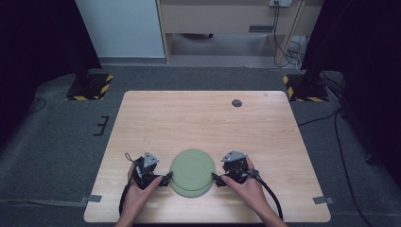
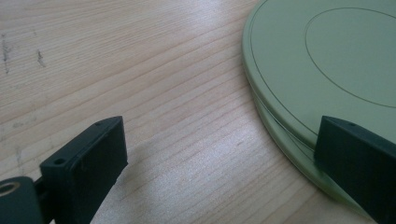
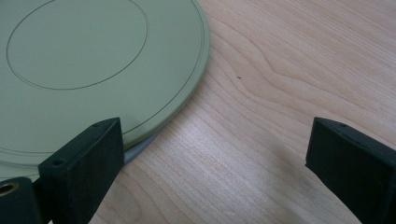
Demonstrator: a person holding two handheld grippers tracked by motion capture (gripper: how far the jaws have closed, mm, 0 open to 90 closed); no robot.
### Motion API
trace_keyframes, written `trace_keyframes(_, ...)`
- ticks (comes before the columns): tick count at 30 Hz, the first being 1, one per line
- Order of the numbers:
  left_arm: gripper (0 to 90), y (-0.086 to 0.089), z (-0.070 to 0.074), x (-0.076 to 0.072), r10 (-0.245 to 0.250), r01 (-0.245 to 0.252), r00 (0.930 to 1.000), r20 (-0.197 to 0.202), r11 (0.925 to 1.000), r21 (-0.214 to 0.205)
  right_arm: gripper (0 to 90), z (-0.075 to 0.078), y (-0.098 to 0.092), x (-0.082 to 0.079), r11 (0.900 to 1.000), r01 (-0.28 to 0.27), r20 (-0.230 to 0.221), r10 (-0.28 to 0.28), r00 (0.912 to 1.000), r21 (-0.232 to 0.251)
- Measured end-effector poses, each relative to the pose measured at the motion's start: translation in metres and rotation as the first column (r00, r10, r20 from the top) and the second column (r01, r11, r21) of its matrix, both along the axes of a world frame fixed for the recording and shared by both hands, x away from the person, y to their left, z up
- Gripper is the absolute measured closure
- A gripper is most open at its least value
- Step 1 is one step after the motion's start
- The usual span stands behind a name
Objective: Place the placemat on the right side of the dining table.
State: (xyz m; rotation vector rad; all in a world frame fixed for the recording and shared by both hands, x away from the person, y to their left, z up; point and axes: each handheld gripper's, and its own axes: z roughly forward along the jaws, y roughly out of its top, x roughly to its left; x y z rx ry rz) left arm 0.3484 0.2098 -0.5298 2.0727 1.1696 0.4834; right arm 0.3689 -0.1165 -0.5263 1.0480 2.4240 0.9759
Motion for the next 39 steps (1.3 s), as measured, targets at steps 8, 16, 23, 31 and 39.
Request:
trace_keyframes(8,3.6,-0.0011,0.0003,-0.0037,-0.004,0.004,1.0000,-0.003,1.0000,0.000,6.6,-0.0002,-0.0006,-0.0024,0.9999,-0.012,-0.008,0.012,0.9999,-0.002)
trace_keyframes(16,3.4,-0.0030,0.0001,-0.0005,0.009,-0.009,1.0000,0.001,1.0000,-0.002,6.9,-0.0006,-0.0008,0.0036,0.9997,0.023,0.006,-0.023,0.9997,0.000)
trace_keyframes(23,3.7,-0.0040,0.0002,-0.0031,0.004,-0.004,1.0000,0.000,1.0000,-0.001,9.2,0.0000,-0.0002,-0.0013,0.9999,0.007,0.003,-0.007,1.0000,-0.008)
trace_keyframes(31,3.1,-0.0043,-0.0004,-0.0018,0.006,-0.006,1.0000,-0.002,0.9999,-0.008,8.6,-0.0006,-0.0011,0.0021,0.9998,0.021,0.004,-0.021,0.9998,-0.007)
trace_keyframes(39,4.6,-0.0043,-0.0004,-0.0040,-0.005,0.005,0.9999,-0.012,0.9998,-0.018,9.2,0.0038,-0.0004,-0.0059,1.0000,0.004,0.011,-0.004,0.9999,0.002)
